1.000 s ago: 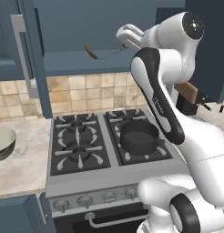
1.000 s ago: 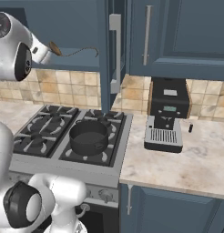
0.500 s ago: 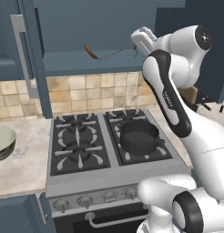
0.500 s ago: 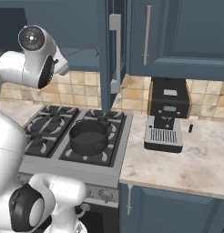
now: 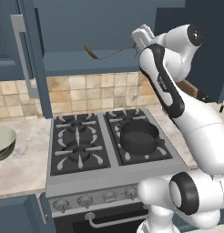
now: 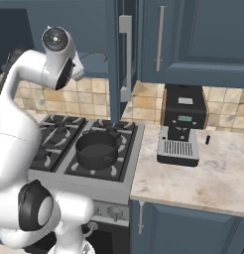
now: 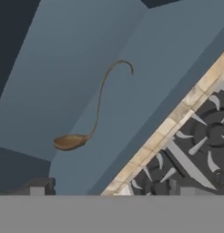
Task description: Open the cabinet and move the ladle to the pot. Then close the cabinet.
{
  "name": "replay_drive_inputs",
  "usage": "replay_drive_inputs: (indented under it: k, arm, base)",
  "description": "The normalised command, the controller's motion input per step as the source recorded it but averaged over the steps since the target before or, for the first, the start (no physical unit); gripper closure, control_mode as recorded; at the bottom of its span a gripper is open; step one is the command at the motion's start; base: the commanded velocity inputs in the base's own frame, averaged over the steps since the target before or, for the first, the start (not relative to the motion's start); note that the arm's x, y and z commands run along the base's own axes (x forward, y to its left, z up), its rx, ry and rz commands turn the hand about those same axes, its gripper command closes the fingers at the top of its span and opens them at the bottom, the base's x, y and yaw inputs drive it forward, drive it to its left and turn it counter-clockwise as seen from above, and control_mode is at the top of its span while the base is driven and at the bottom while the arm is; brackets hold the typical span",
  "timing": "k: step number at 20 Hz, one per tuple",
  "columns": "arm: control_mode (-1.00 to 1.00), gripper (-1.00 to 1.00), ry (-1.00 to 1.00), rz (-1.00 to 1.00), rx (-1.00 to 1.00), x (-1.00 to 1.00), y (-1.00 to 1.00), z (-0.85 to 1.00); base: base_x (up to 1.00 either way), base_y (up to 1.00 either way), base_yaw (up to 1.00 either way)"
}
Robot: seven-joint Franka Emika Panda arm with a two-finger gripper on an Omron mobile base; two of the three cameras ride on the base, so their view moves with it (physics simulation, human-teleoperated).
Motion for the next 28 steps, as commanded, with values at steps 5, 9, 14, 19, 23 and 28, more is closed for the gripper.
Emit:
replay_drive_inputs:
  k: [5,9,14,19,23,28]
  arm:
    - [-1.00,-1.00,0.11,-0.03,0.08,0.40,-0.14,0.01]
    - [-1.00,-1.00,0.07,-0.02,0.06,0.28,-0.09,0.01]
    - [-1.00,-1.00,0.01,0.00,0.05,0.27,0.00,0.00]
    - [-1.00,-1.00,0.00,0.00,0.03,0.31,0.00,0.00]
    - [-1.00,-1.00,0.00,0.00,0.01,0.33,0.00,0.00]
    - [-1.00,-1.00,0.00,-0.01,0.00,0.33,0.00,0.00]
  base:
    - [0.00,0.00,0.00]
    - [0.00,0.00,0.00]
    - [0.00,0.00,0.00]
    - [0.00,0.00,0.00]
    - [0.00,0.00,0.00]
    - [0.00,0.00,0.00]
